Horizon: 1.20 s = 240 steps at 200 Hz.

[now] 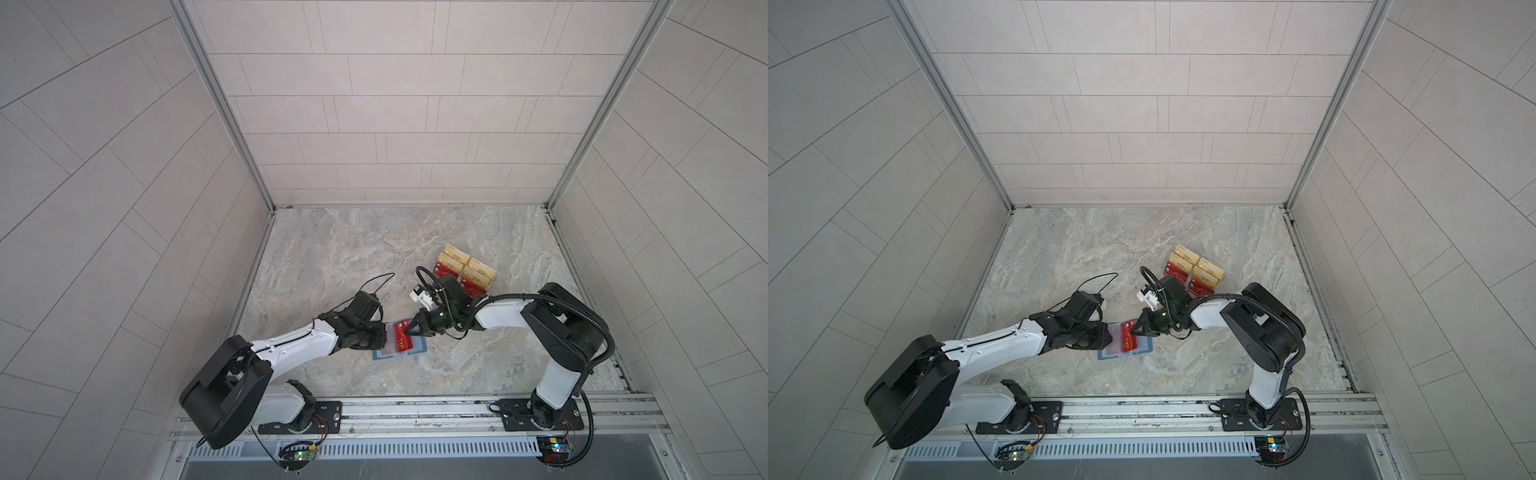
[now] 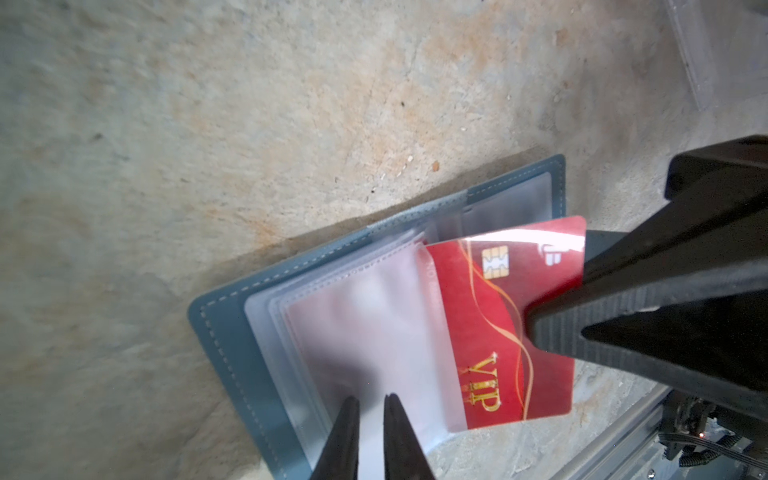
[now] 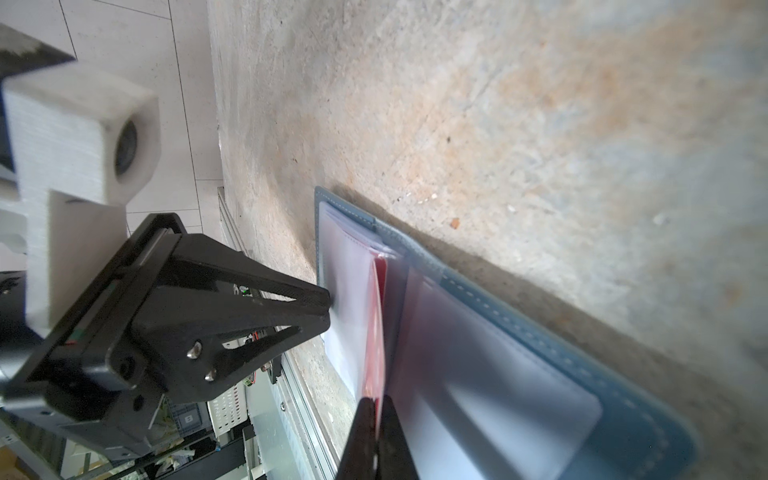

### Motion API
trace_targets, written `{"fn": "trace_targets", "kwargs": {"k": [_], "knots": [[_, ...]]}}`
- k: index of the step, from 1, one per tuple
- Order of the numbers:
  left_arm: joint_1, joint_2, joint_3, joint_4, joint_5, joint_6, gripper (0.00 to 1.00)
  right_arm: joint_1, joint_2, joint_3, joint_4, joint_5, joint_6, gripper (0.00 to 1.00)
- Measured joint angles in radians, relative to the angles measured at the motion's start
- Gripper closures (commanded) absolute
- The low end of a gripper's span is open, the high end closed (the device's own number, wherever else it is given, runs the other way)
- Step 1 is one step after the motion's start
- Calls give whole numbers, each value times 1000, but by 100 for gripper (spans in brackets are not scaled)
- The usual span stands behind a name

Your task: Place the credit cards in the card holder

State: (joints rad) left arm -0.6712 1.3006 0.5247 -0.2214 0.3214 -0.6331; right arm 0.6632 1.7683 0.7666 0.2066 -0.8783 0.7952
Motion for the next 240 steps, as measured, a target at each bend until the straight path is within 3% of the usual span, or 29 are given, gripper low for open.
{"fn": "trace_targets", "kwargs": {"k": [45, 113, 168, 240], "knots": [[0, -52, 0, -23, -2, -20, 69, 6, 0, 31, -114, 36, -56, 77], [52, -116, 4, -73, -2, -26, 69, 31, 0, 113, -274, 89, -120, 61], [95, -146, -46, -81, -9, -50, 71, 63, 13, 180, -397, 151, -162, 57], [95, -120, -92, 1, 24, -78, 76, 82, 17, 192, -422, 164, -163, 57]]}}
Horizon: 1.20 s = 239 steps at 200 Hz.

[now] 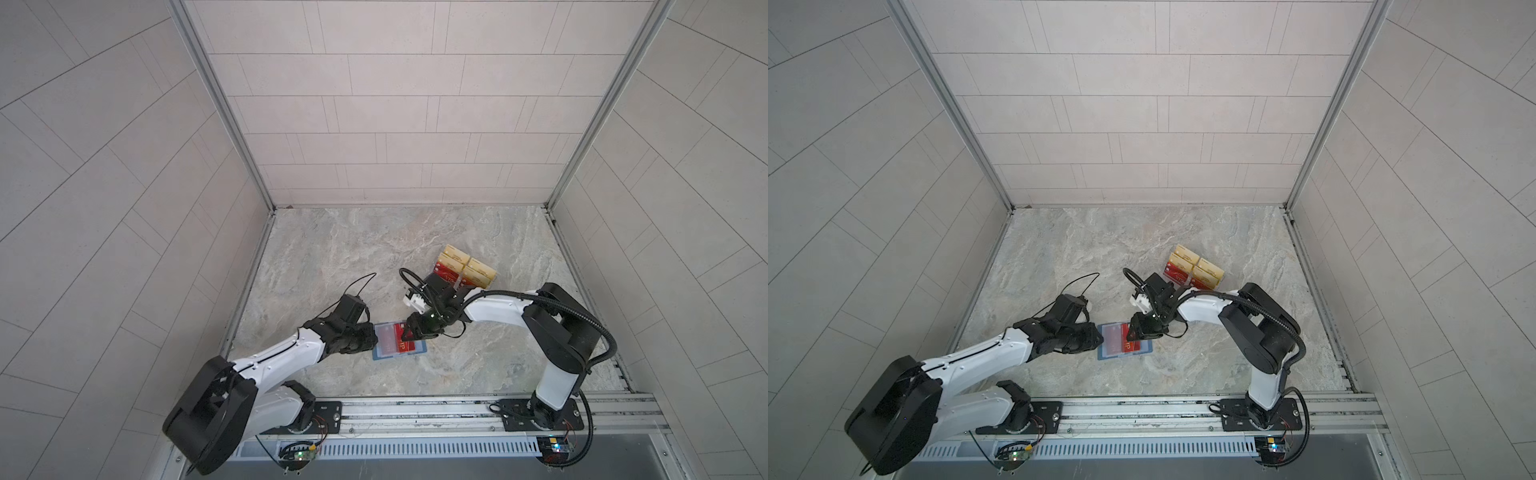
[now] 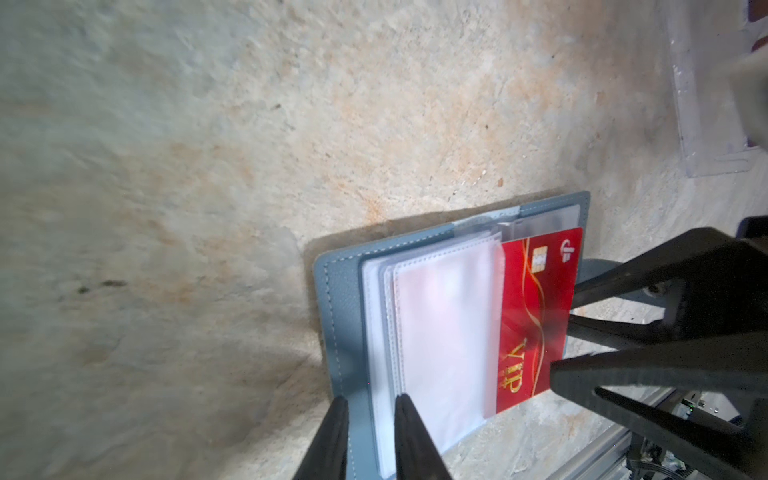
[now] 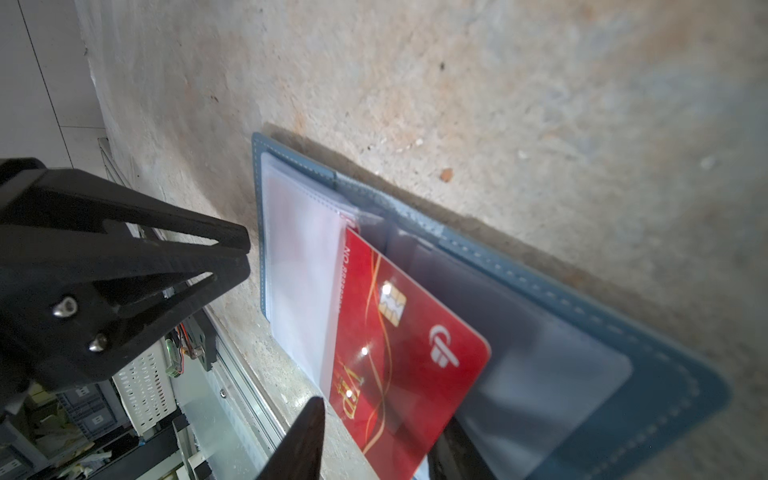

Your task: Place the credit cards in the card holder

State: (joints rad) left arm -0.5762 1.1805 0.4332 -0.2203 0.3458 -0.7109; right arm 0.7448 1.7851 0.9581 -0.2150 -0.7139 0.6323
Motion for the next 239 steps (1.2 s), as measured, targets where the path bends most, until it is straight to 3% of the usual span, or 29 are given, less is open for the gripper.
{"fn": "trace_targets", "kwargs": {"k": [160, 239], "knots": [[31, 35, -48, 130, 70, -4, 78, 78, 85, 148, -102, 53, -2, 56], [46, 11, -103, 211, 100, -16, 78, 114, 98, 174, -102, 117, 86, 55]]}}
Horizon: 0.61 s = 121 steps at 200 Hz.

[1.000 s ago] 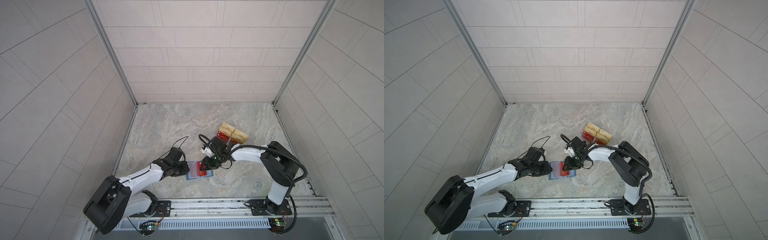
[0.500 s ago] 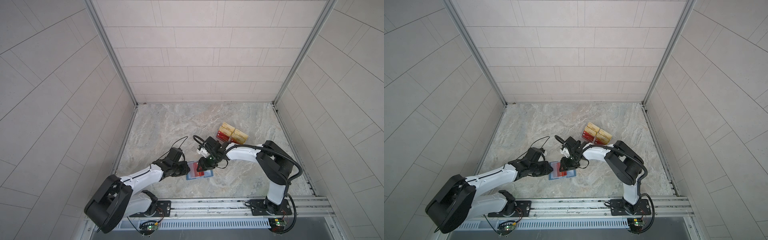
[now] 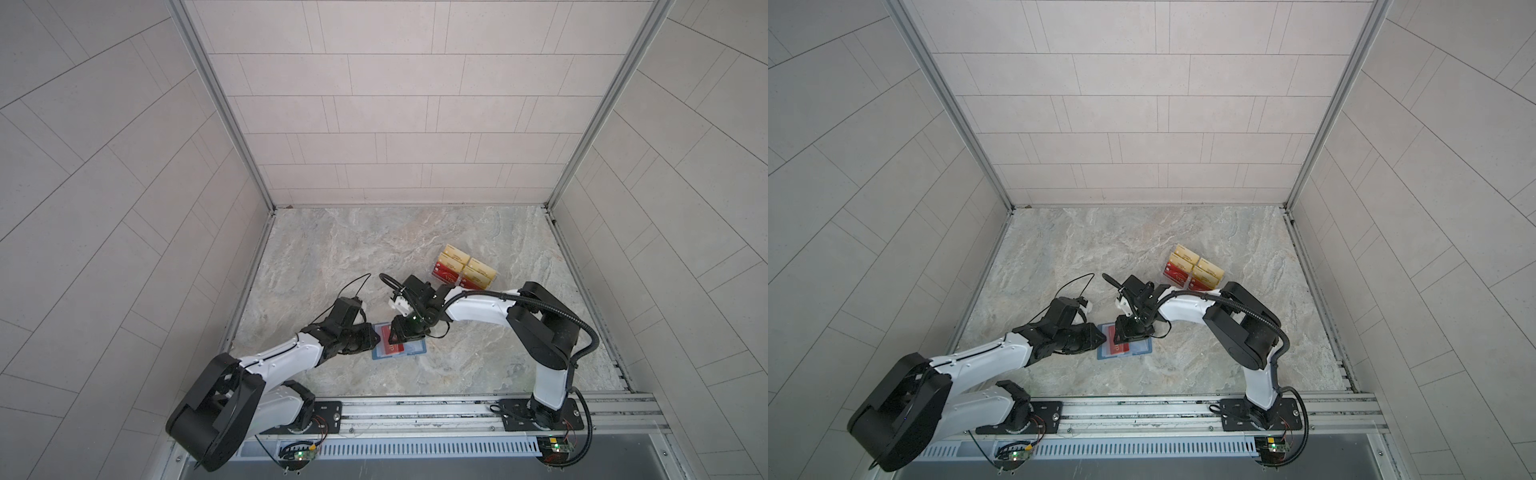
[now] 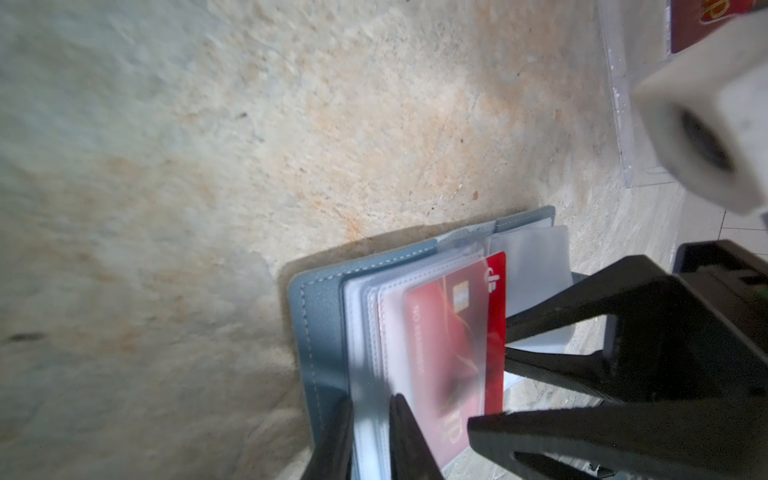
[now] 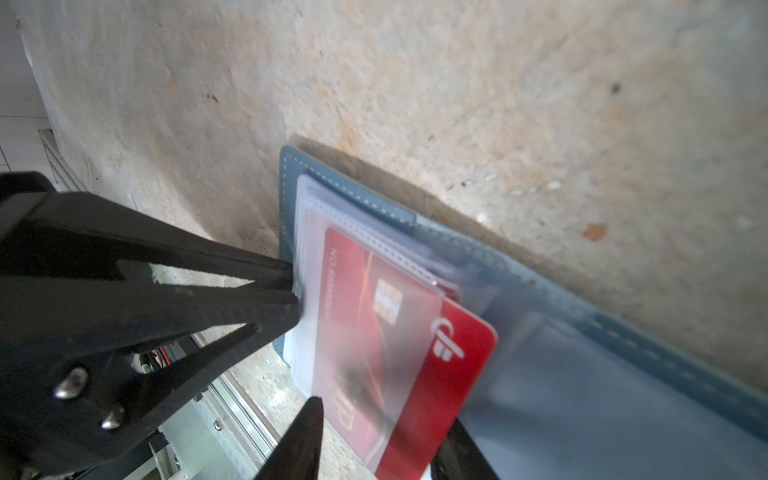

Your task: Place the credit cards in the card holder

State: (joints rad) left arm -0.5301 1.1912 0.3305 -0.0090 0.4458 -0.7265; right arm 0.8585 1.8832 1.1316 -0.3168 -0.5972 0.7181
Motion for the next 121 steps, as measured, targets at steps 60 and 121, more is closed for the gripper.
{"fn": "trace_targets", "kwargs": {"k": [60, 121], "knots": [[1, -11, -22, 39, 4, -18, 78, 53, -9, 13, -3, 100, 85, 54], [1, -12, -26, 50, 6, -21, 77, 71, -9, 42, -47, 137, 102, 53]]}}
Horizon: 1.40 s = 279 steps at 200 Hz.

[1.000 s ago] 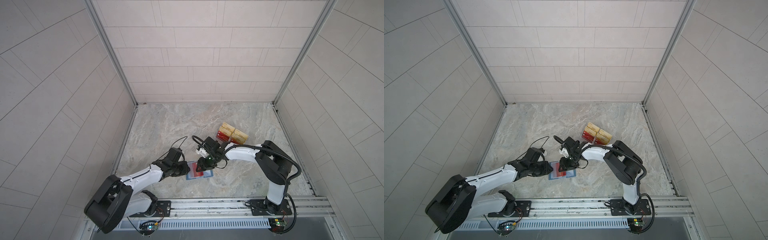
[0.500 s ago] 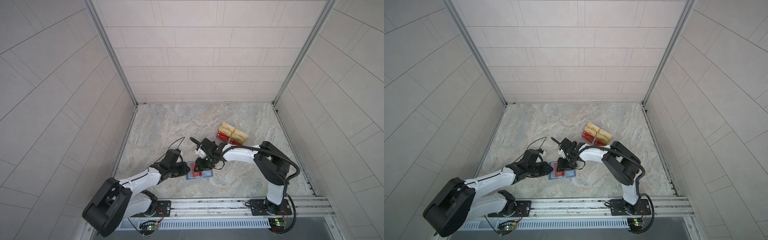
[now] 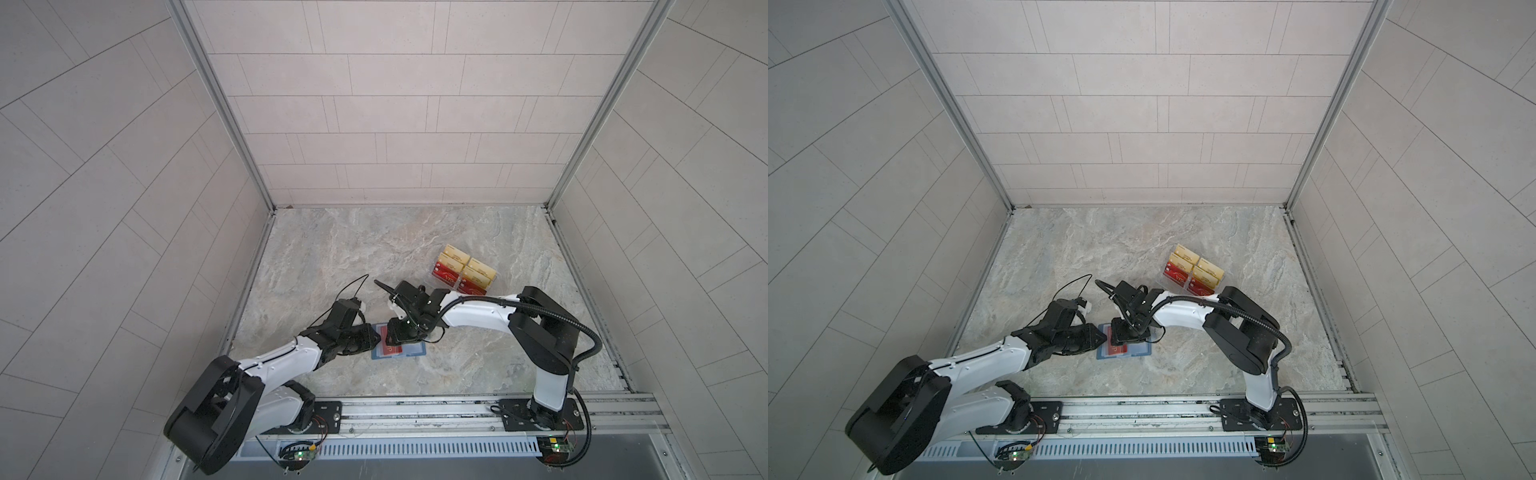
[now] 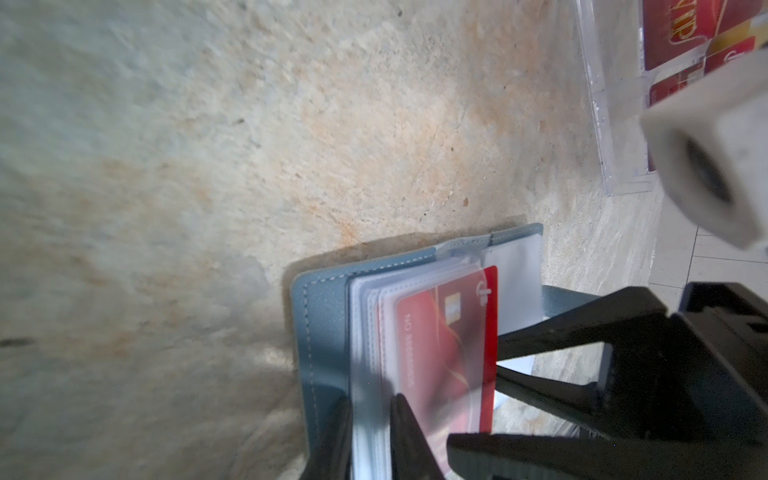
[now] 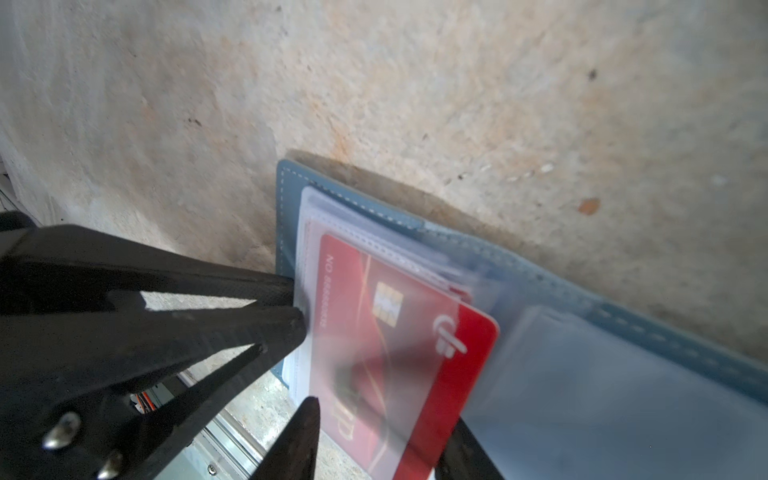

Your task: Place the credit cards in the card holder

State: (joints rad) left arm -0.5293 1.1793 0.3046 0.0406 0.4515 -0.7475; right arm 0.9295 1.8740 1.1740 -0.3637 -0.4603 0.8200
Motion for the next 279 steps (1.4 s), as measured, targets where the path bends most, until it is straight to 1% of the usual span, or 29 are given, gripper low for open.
{"fn": "trace_targets", "kwargs": {"k": [83, 124, 143, 149, 158, 190, 231, 279], "knots": [[0, -9, -5, 0, -1, -1, 77, 8, 0, 23, -26, 2, 0, 53], [0, -9, -12, 18, 4, -8, 77, 23, 7, 43, -59, 36, -11, 53], [3, -9, -16, 23, 11, -16, 77, 32, 11, 70, -100, 75, -35, 51], [5, -10, -16, 22, 13, -18, 76, 33, 11, 78, -114, 86, -42, 47], [6, -16, -16, 14, 12, -19, 76, 35, 11, 88, -124, 100, -55, 45], [6, -60, -15, -34, 0, -14, 75, 34, 11, 91, -142, 129, -73, 43], [6, -60, -15, -54, -3, -11, 75, 35, 10, 76, -128, 123, -76, 43], [6, -37, -15, -28, 15, -14, 75, 39, 10, 74, -106, 101, -75, 43]]}}
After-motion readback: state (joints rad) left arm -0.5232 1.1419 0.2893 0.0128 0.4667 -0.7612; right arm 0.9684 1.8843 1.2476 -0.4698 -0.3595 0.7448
